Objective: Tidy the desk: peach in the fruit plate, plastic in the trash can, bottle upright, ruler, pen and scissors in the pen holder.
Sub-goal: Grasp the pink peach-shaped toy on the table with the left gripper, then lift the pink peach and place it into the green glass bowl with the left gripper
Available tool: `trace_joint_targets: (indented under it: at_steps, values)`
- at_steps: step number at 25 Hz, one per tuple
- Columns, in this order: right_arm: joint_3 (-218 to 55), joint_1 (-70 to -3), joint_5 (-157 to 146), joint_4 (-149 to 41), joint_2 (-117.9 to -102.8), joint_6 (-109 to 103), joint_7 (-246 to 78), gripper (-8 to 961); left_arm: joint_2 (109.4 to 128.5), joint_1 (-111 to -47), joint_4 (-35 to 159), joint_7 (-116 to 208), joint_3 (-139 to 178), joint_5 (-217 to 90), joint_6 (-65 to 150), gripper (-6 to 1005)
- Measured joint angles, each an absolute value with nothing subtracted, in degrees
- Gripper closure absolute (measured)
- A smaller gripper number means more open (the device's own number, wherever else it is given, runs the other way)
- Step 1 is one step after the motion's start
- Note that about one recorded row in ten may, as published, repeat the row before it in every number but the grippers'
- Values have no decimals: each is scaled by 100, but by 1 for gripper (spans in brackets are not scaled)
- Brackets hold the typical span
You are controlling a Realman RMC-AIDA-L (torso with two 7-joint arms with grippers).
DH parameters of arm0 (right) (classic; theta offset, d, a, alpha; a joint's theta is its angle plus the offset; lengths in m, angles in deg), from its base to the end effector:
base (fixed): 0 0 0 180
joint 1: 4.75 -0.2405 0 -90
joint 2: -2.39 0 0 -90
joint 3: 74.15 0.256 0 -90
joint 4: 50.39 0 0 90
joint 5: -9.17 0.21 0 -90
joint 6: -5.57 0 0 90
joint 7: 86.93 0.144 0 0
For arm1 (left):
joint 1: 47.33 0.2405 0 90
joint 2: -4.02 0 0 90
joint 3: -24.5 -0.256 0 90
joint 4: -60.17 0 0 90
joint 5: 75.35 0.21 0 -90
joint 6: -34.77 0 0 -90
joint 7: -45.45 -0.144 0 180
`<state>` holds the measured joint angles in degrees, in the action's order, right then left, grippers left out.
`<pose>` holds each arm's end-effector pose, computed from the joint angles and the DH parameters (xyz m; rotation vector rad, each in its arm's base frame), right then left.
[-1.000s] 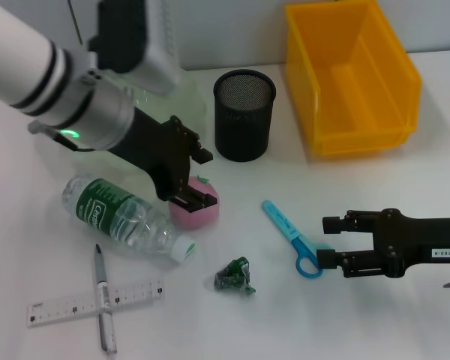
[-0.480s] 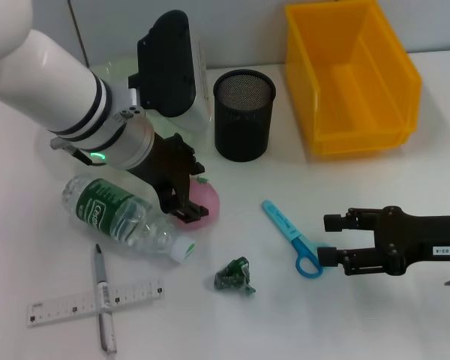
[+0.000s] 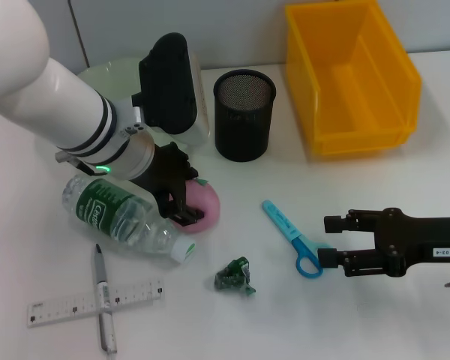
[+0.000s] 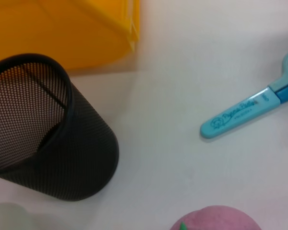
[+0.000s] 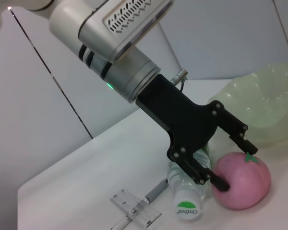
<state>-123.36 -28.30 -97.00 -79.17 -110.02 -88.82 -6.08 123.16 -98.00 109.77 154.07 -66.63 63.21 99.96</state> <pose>0.3041 0.2810 0.0093 -2.7782 0.8867 0.7609 -0.1437 0.3973 -0.0838 -2.8740 0.1441 0.5532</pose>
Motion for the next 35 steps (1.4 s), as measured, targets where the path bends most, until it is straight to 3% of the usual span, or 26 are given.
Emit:
trace_joint_targets:
  at_steps: [9, 14, 21, 35]
  values:
    - [-12340, -2813, -9700, -7912, -11025, -8881, -608, 157, 12320, -9742, 11056, 15469, -6740, 6209, 10053, 352]
    - [-12343, -2796, -9700, -7914, -11029, -8882, -608, 157, 12320, -9709, 11148, 15470, -6757, 6109, 10177, 589]
    - [-12338, -2760, -9700, -7940, -11036, -8889, -608, 157, 12299, -9609, 11467, 15484, -6595, 5879, 10404, 624]
    - [-12336, -2796, -9700, -7948, -11011, -8891, -624, 156, 12259, -8747, 12014, 15162, -4365, 4221, 10384, 751]
